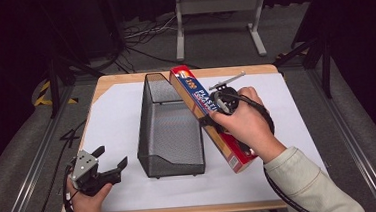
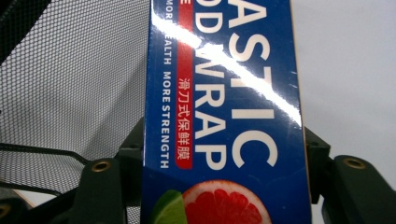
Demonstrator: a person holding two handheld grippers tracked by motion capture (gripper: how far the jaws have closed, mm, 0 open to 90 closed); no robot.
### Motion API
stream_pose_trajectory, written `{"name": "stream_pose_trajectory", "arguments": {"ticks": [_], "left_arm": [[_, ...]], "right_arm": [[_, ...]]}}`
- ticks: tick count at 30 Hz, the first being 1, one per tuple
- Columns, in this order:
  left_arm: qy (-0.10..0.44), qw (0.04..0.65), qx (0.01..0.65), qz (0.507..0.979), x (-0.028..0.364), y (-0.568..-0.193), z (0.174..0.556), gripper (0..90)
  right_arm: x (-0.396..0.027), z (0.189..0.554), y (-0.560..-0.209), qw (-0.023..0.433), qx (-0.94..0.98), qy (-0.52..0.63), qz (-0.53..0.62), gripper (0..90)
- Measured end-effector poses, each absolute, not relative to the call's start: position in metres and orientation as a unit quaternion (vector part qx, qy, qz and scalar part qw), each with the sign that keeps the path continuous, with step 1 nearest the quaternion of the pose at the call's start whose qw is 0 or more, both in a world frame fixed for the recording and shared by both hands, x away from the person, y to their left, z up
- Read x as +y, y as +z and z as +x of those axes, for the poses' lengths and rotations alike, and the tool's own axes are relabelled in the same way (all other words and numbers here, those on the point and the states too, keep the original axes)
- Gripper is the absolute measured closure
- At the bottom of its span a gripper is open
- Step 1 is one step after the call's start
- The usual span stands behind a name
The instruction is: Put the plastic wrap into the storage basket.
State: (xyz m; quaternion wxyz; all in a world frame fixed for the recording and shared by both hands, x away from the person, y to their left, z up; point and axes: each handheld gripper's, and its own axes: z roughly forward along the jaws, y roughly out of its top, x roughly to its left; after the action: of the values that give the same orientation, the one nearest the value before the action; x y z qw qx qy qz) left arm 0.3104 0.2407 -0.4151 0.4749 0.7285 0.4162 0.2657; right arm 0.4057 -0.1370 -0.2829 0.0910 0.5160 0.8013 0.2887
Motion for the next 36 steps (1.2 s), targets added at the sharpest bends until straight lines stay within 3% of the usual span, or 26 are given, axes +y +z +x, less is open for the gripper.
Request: {"name": "stream_pose_trajectory", "arguments": {"ticks": [36], "left_arm": [[0.263,0.475,0.42,0.727,0.244,-0.416,0.308,15.1]], "right_arm": [[-0.07,0.425,-0.322,0.073,0.816,0.255,0.514,39.2]]}}
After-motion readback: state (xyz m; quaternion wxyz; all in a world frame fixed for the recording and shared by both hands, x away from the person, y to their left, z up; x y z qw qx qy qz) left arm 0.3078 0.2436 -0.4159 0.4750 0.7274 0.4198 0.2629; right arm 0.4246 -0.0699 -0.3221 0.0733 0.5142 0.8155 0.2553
